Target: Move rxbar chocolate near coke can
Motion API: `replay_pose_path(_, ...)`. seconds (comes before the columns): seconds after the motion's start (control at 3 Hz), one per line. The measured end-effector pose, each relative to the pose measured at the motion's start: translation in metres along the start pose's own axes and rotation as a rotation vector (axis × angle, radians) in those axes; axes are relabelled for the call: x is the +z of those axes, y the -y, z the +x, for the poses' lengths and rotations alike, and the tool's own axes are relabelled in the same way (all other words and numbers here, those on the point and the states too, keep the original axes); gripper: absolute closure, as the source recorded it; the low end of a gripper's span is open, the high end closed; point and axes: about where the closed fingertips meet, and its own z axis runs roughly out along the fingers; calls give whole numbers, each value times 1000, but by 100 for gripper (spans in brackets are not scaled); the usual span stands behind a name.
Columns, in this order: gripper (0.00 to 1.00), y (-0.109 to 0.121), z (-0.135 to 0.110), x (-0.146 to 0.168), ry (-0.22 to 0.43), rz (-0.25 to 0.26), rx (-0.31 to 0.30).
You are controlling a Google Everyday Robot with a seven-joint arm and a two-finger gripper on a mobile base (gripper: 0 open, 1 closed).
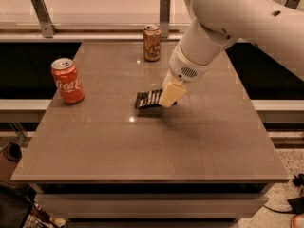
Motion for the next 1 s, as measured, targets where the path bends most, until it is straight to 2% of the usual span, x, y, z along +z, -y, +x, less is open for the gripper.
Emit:
replay_pose_path(0.33, 100, 4, -23, -13, 8, 25, -32)
replay_pose_path(0.67, 100, 10, -48, -10, 4, 18, -62)
replay_pose_path(1.0, 100, 12, -67, 3, -2, -15, -84)
